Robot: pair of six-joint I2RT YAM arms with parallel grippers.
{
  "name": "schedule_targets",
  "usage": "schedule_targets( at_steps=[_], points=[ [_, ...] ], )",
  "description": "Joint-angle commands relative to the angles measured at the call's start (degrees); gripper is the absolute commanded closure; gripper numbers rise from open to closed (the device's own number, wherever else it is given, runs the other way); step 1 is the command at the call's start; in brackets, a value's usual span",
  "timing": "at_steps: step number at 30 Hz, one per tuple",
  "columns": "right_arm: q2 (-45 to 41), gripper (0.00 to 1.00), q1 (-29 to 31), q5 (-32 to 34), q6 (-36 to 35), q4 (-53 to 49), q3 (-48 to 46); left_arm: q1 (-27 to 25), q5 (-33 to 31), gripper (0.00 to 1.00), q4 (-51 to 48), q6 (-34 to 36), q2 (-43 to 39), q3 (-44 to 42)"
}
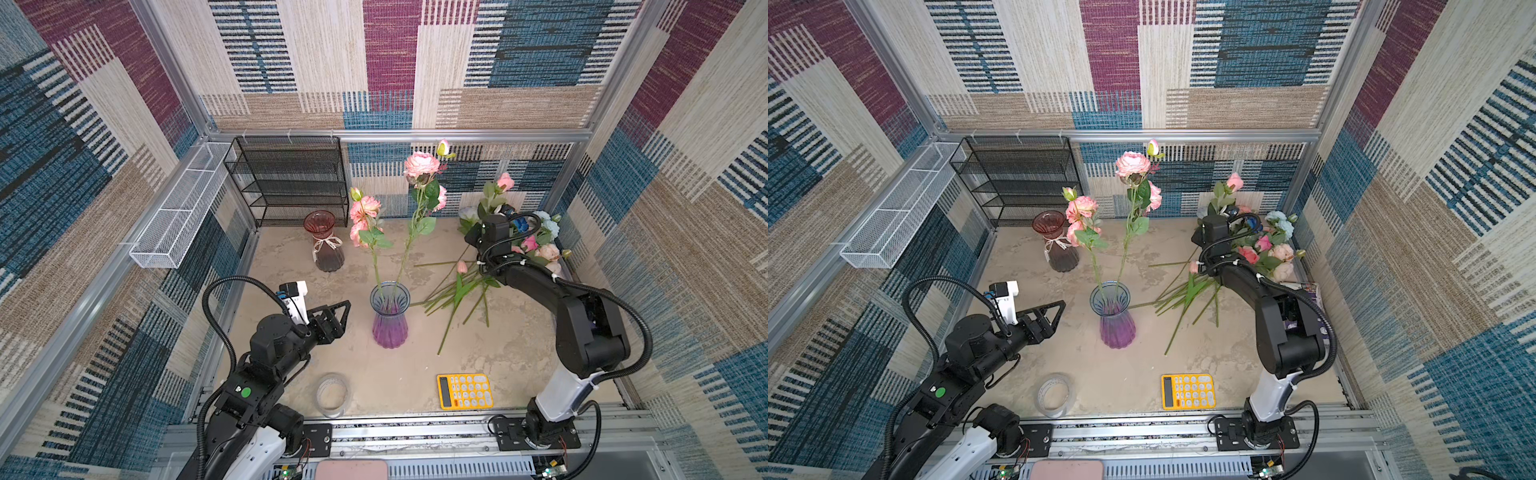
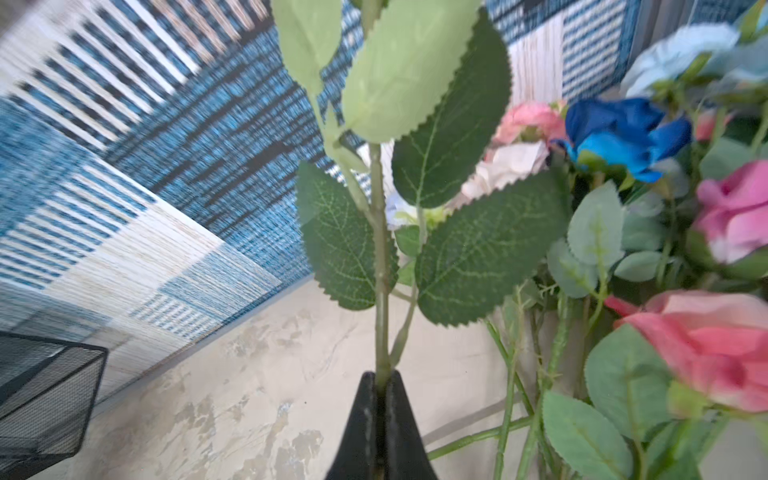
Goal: Arrange the flowers into the vase
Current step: 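Lift the pink rose upright out of the pile with the right gripper, then carry the rose over the vase and lower its stem in with the right gripper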
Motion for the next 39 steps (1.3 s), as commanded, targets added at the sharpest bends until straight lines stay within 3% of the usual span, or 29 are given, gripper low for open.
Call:
schedule_targets(
  at_steps=[1, 5, 9, 16, 19, 22, 25, 32, 39],
  points=[
    [-7.3, 1.0, 0.2, 3.4, -4.1, 9.2, -3.9, 0.1, -1.4, 0.16, -1.3, 0.4, 0.1, 1.7],
    [-18.1, 1.0, 0.5, 1.2, -6.1, 9.7, -8.5, 0.0, -1.8, 0.16, -2.7, 1.0, 0.1, 3.4],
    [-28.4, 1.0, 1.5, -4.1, -7.0, 3.3, -9.0, 0.1, -2.6, 0.16, -4.9, 2.1, 0.1, 5.5],
    [-42.0, 1.0, 3.3, -24.9, -11.2, -8.9, -4.4, 0.0, -3.6, 0.16, -7.6, 3.4, 0.3, 8.1],
    [-44.6, 1.0, 4.0, -33.7, -12.2, -11.7, -0.9, 0.0, -3.6, 0.16, -7.7, 3.1, 0.4, 8.4],
    [-44.9, 1.0, 6.5, -38.4, -12.9, -12.2, 2.7, 0.0, -3.4, 0.16, -7.7, 3.0, 0.6, 8.4],
    [-42.8, 1.0, 13.2, -38.3, -13.8, -9.3, 5.5, 0.1, -3.5, 0.16, -7.7, 2.8, 0.6, 8.4],
    [-30.1, 1.0, 30.7, -28.1, -23.9, 0.1, 14.4, 0.0, -3.7, 0.16, -7.6, 2.8, 0.7, 8.4],
    [-19.9, 1.0, 34.6, -22.6, -30.7, 13.4, 17.9, 0.0, -3.6, 0.16, -8.0, 3.0, 0.6, 8.4]
  ],
)
